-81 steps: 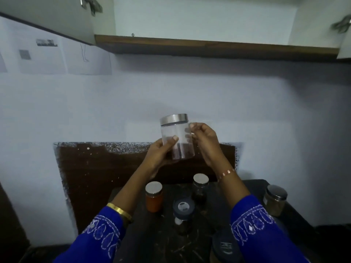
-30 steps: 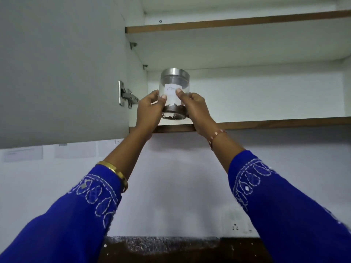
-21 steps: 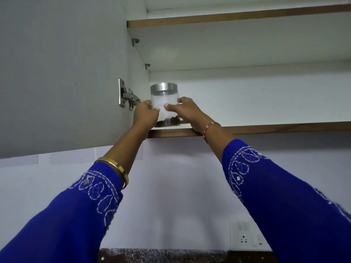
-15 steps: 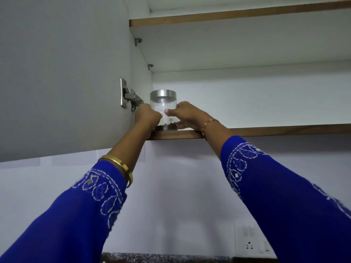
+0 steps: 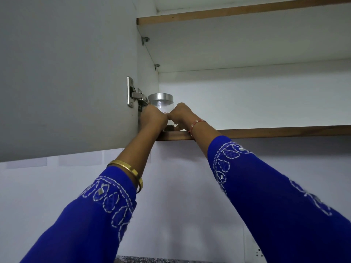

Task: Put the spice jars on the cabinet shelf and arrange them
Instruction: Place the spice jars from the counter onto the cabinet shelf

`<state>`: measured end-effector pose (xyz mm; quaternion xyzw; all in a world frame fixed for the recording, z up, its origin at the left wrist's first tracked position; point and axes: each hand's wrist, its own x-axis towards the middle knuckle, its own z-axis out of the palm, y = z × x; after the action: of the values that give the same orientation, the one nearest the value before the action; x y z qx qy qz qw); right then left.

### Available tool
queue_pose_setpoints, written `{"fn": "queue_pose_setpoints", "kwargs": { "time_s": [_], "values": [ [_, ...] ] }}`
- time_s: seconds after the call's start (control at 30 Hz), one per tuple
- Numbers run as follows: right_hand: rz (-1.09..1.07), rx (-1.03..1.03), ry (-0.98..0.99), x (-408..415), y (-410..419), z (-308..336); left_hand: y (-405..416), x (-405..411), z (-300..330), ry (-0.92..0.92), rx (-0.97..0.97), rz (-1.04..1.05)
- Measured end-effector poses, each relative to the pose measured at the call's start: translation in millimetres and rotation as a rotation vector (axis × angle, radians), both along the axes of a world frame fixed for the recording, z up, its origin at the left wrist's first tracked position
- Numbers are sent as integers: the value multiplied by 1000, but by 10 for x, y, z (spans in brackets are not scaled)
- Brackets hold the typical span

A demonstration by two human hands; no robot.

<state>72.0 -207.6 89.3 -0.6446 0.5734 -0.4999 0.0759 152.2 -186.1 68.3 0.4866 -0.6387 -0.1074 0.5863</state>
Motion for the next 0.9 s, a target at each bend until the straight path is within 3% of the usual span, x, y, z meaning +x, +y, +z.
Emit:
{"fn": "queue_pose_setpoints", "kwargs": {
  "time_s": [0.23,0.5,0.7,0.9],
  "values": [
    [-10,28,28,-33,133,-6,49,35,-39,63,-51,-63],
    [-69,-204,78,-140,665,-101,309,131,-322,267,-183,-182],
    [-127,-447,199,-103,1286,-738,751,21,-827,322,-278,-269],
    [-87,-444,93,-171,1845,-1606,1393,-175,-1713,312,-205,-303]
  ]
}}
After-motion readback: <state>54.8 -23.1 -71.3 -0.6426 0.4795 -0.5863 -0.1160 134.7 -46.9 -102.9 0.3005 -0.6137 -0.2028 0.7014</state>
